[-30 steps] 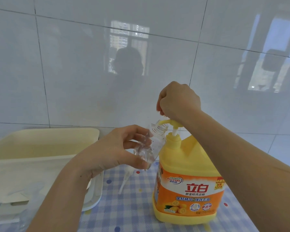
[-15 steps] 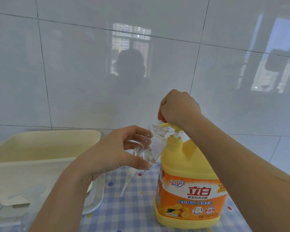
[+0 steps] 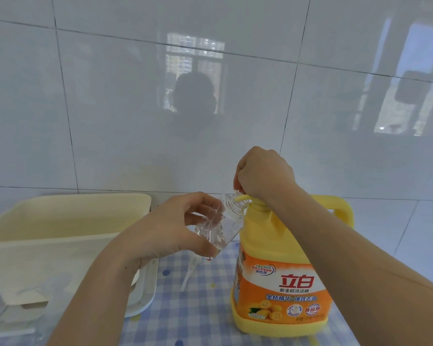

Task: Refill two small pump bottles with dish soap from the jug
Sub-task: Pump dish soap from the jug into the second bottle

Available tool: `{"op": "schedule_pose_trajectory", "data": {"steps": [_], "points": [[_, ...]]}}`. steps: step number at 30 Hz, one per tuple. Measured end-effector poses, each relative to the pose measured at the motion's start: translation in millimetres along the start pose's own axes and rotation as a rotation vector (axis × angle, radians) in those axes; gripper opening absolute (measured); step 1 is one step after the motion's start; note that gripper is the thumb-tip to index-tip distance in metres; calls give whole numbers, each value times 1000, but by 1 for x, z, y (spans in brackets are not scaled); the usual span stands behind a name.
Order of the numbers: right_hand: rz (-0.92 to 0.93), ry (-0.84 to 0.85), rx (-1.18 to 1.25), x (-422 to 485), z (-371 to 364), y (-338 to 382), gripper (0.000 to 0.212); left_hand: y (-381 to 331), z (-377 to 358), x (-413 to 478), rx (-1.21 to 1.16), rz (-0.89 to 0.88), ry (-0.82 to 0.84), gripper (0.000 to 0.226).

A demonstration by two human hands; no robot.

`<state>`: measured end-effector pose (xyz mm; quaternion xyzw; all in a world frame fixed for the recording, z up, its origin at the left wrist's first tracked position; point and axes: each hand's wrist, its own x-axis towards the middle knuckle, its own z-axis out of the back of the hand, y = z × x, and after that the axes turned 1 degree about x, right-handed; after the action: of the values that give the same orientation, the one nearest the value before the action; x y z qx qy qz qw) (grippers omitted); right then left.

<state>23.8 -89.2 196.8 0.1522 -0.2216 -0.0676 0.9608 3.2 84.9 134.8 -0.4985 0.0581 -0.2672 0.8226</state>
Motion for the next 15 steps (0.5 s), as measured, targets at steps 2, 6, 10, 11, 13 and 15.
{"op": "schedule_pose_trajectory", "data": {"steps": [2, 6, 10, 11, 13, 15], "points": [[3, -1, 2, 0, 0, -1, 31, 0, -1, 0, 2, -2, -4, 65], [3, 0, 3, 1, -1, -1, 31, 0, 0, 1, 3, 0, 3, 65], [-5, -9, 6, 2, 0, 0, 33, -1, -1, 0, -24, 0, 0, 65], [-7, -11, 5, 2, 1, 0, 33, -2, -2, 0, -29, 2, -2, 65], [-15, -12, 7, 3, 4, 1, 33, -4, -2, -1, -40, 3, -2, 65], [-19, -33, 18, 4, 12, 5, 31, -6, -2, -1, -64, -5, 1, 62]]}}
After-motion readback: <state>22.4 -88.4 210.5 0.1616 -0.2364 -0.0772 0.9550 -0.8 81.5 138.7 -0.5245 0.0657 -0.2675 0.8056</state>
